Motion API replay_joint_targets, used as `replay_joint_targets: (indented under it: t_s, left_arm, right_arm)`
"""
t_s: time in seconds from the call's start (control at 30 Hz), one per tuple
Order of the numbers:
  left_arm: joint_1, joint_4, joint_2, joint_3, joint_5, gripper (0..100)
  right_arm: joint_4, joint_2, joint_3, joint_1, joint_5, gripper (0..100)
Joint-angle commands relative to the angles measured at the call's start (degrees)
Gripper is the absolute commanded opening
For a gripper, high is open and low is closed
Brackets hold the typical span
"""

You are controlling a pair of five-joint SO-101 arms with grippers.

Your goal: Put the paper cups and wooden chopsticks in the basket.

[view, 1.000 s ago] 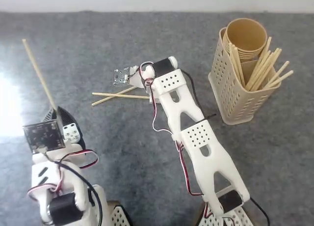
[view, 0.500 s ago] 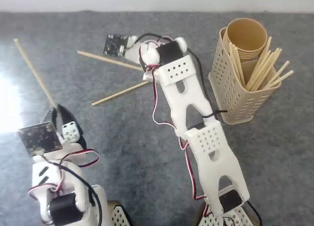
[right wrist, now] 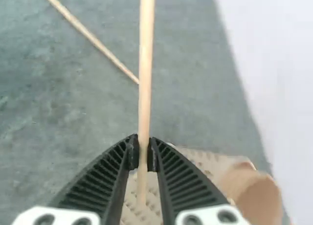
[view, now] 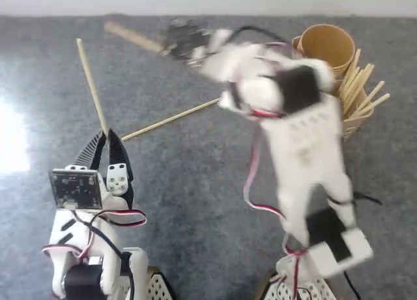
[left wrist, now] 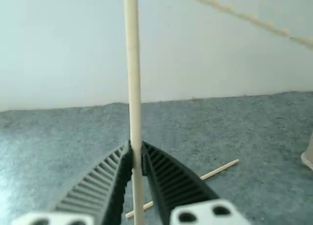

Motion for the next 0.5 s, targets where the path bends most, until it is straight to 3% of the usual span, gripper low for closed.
replay_joint_targets:
  t_s: [0.0,0.1,0.27,0.47]
  left_arm:
    - [2.5,-5.4,-0.7,-2.8,-1.4,1]
    - [4.8,-8.3,-0.6,-2.7,-1.5,1]
    - [13.5,-10.6,-0.6,-2.4,-6.9,1]
    - [17.2,-11.6,-0.5,-2.2,-8.0,1]
  right_arm:
    - [2.2,-7.1,0.1,7.0,-1.3,0.8]
    - [2.2,-9.3,0.1,12.5,-2.1,0.8]
    - [0.9,-10.2,0.1,20.4,-10.3,0.8]
    - [-4.0,-10.1,5.2,23.1,-20.2,0.8]
